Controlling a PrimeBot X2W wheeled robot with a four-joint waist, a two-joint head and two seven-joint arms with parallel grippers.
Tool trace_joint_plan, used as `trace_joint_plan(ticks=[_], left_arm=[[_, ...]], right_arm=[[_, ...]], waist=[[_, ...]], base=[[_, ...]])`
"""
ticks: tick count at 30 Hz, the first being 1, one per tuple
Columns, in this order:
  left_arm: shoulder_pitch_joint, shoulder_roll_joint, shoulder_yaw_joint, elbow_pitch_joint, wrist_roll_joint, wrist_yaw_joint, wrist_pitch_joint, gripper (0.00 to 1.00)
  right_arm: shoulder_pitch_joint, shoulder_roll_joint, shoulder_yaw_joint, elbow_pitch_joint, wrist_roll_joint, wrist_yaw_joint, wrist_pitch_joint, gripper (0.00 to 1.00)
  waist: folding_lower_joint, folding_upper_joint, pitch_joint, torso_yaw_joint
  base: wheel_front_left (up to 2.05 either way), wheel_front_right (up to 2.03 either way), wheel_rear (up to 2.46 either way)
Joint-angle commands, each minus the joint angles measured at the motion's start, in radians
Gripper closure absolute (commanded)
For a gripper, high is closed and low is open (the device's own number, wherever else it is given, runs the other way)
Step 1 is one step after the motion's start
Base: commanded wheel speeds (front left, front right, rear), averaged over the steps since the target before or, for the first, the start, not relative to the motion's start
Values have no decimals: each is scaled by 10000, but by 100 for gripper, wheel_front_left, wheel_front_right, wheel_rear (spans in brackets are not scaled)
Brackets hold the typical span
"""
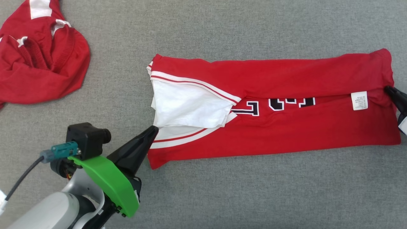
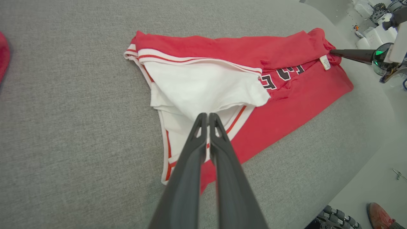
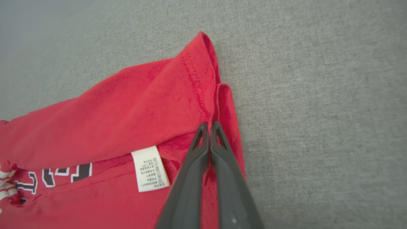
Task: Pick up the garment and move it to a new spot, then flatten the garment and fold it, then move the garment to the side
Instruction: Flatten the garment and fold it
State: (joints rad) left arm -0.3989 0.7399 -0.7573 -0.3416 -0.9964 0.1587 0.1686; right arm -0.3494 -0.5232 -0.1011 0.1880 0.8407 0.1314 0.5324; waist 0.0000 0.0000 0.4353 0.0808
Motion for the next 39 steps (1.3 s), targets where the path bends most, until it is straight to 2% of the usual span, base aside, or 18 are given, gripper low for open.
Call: trace_joint_plan(ticks=[1, 2, 5, 6, 7, 8, 9, 10, 11, 12, 16, 19, 24, 26, 29, 32, 36, 39], left_arm=[[158, -106, -50, 142, 49, -53, -68, 100], [177, -195, -108, 256, 74, -81, -132, 100], [209, -385, -247, 634, 175, -116, -241, 100], [226, -438, -286, 747, 200, -125, -266, 100], [263, -517, -321, 858, 237, -108, -326, 100], [293, -570, -325, 936, 273, -46, -400, 100], [325, -625, -339, 1046, 293, -14, -484, 75], [374, -674, -335, 1111, 302, 33, -555, 57], [442, -723, -300, 1216, 383, 106, -719, 10], [505, -779, -264, 1305, 441, 200, -865, 0], [932, -1047, -172, 1740, 540, 487, -1612, 0], [1302, -1320, -30, 2129, 679, 707, -2403, 0], [1858, -1810, 310, 2858, 1397, 1525, -3915, 0], [2048, -2087, 472, 3133, 1838, 1859, -4192, 0], [2395, -2571, 815, 3417, 2439, 2112, -4339, 0], [2765, -3221, 1621, 3252, 3305, 2183, -4344, 0], [3478, -4166, 2666, 2928, 4759, 1835, -4335, 0], [4025, -4763, 3191, 2917, 5770, 1381, -4336, 0]], right_arm=[[35, 16, 23, 113, -104, -16, 67, 99], [20, 20, 41, 188, -141, -16, 103, 98], [-11, 29, 112, 377, -250, -16, 137, 58], [-9, 36, 130, 415, -269, -16, 136, 32], [10, 31, 151, 457, -277, -16, 139, 0], [31, 22, 145, 481, -299, -16, 106, 0], [65, 31, 133, 504, -309, -16, 7, 0], [132, 39, 156, 519, -308, -16, 19, 0], [236, 54, 168, 523, -344, -16, -66, 0], [312, 72, 144, 519, -360, -16, -120, 0], [795, 175, 113, 366, -588, -16, -584, 0], [1275, 325, 21, 167, -887, -16, -1362, 0], [1821, 954, -104, 121, -1679, -9, -3140, 0], [1936, 1325, -132, 287, -1948, -11, -3770, 0], [1957, 1761, -13, 598, -2371, -9, -4611, 0], [1905, 2042, 159, 947, -2734, -11, -5295, 0], [1972, 2340, 385, 1528, -2949, -11, -5944, 0], [1992, 2455, 552, 1981, -3014, -11, -6256, 0]], waist=[[0, 0, -8, 10], [0, 0, -18, 12], [0, 0, -87, -8], [0, 0, -123, -17], [0, 0, -176, -34], [0, 0, -227, -51], [0, 0, -316, -77], [0, 0, -393, -98], [0, 0, -525, -121], [0, 0, -623, -136], [0, 0, -1067, -230], [0, 0, -1341, -279], [0, 0, -1717, -379], [0, 0, -1875, -427], [0, 0, -2137, -497], [0, 0, -2401, -522], [0, 0, -2811, -457], [0, 0, -3031, -370]], base=[[0, 0, 0], [0, 0, 0], [0, 0, 0], [0, 0, 0], [0, 0, 0], [0, 0, 0], [0, 0, 0], [0, 0, 0], [0, 0, 0], [0, 0, 0], [0, 0, 0], [0, 0, 0], [0, 0, 0], [0, 0, 0], [0, 0, 0], [0, 0, 0], [0, 0, 0], [0, 0, 0]])
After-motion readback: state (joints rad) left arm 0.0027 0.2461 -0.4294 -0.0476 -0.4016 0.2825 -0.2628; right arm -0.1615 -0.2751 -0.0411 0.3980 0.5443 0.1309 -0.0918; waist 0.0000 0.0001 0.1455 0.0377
